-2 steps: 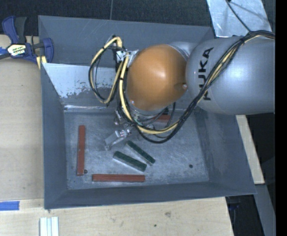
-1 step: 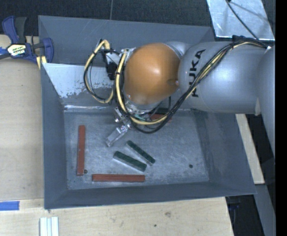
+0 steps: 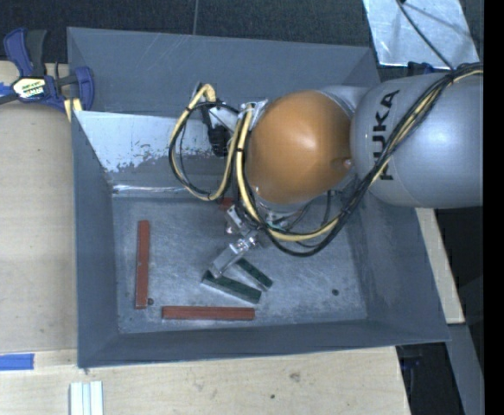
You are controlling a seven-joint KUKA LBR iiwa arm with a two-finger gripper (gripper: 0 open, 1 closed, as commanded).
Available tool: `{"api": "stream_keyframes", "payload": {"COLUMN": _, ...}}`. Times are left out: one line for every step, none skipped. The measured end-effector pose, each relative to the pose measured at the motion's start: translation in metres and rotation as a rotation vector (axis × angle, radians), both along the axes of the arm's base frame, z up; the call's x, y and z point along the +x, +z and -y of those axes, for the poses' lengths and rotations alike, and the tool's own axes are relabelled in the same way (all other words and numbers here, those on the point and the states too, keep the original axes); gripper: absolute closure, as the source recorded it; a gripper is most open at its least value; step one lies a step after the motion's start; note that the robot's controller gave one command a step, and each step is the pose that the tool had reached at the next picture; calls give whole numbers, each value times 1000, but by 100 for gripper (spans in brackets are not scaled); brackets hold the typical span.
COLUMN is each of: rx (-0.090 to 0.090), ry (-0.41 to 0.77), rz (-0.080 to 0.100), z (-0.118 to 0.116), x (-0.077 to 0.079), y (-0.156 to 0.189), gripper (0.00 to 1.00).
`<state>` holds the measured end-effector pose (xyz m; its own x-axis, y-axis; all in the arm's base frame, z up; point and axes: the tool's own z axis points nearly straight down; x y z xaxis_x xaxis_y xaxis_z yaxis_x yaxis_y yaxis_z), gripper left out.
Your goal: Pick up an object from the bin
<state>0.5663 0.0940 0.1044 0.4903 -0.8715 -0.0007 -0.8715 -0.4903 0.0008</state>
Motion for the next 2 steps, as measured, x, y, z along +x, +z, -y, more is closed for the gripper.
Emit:
{"api": "stream_keyframes", "payload": {"rx": 2, "ry": 256, "rz": 1, "z": 24, "x": 27, "y": -35, "gripper": 0}}
{"api": "stream_keyframes", "payload": {"rx": 2, "ry": 254, "rz": -1, "z": 24, "x": 27, "y": -34, "gripper": 100}}
